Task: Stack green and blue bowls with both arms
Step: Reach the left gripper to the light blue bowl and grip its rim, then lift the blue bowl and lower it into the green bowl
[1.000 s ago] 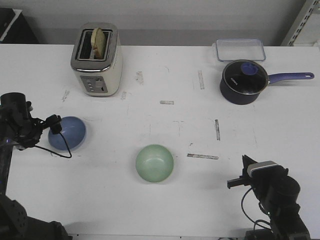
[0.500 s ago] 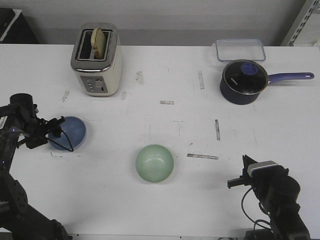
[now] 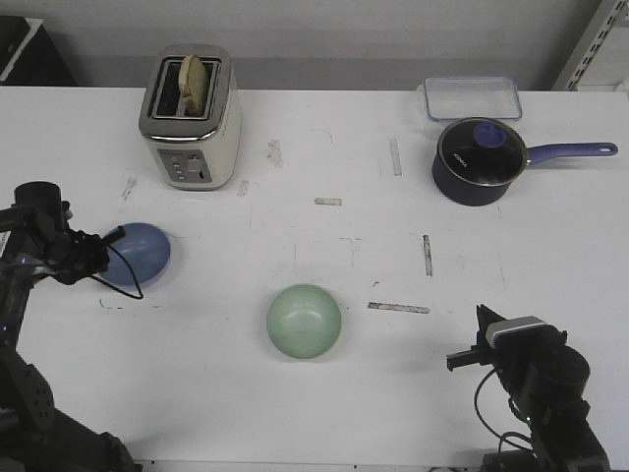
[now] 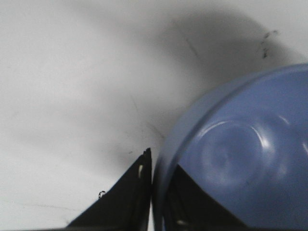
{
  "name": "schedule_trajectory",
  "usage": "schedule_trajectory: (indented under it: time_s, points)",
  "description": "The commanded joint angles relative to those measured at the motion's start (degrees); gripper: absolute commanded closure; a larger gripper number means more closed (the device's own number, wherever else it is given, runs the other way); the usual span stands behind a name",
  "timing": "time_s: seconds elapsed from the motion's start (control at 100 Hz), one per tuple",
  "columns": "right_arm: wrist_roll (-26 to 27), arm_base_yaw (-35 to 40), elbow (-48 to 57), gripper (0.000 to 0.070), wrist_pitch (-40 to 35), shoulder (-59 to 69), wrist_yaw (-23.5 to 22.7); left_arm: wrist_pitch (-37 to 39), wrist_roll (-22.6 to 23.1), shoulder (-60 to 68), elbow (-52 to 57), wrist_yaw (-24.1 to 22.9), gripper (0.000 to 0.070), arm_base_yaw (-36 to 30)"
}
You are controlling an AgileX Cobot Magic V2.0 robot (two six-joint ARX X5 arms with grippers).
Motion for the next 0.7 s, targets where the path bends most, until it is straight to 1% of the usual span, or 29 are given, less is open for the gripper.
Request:
schedule_trajectory:
  time_s: [0.0,0.18,0.32,0.46,0.57,0.62,0.69]
  points:
    - [0.6,0.1,0.5,0.0699,0.5,0.3,-0.1,1.1,0.9,-2.8,0.9,1.1,0.07,0.1]
    - [0.5,0.1,0.5,0.0699,0.5,0.3,0.0,4.7,0.9,-12.3,0.9,7.8,0.07,-1.7]
    - [0.6,0.1,0.5,0.0699,0.5,0.3,0.0,4.9,0.4,-20.6,0.9,10.2,0.07,-7.4]
    - [0.6,0.1,0.5,0.0699,0.5,0.3,0.0,4.9,0.2,-26.5,0.9,10.3,0.07,-18.4]
    - [0.6,0.1,0.5,0.0699,0.5,0.3,0.0,4.4,-2.6,-28.3,0.9,10.2,0.07,-29.3]
    - [0.6,0.1,0.5,0.0699,0.5,0.3,0.0,4.0,-3.5,-28.2,0.9,10.2,0.07,-34.9]
    - [0.9,0.1,0.5,0.0699,0.5,0.3,0.0,3.8,-4.1,-27.4,0.9,10.1,0.07,-41.1]
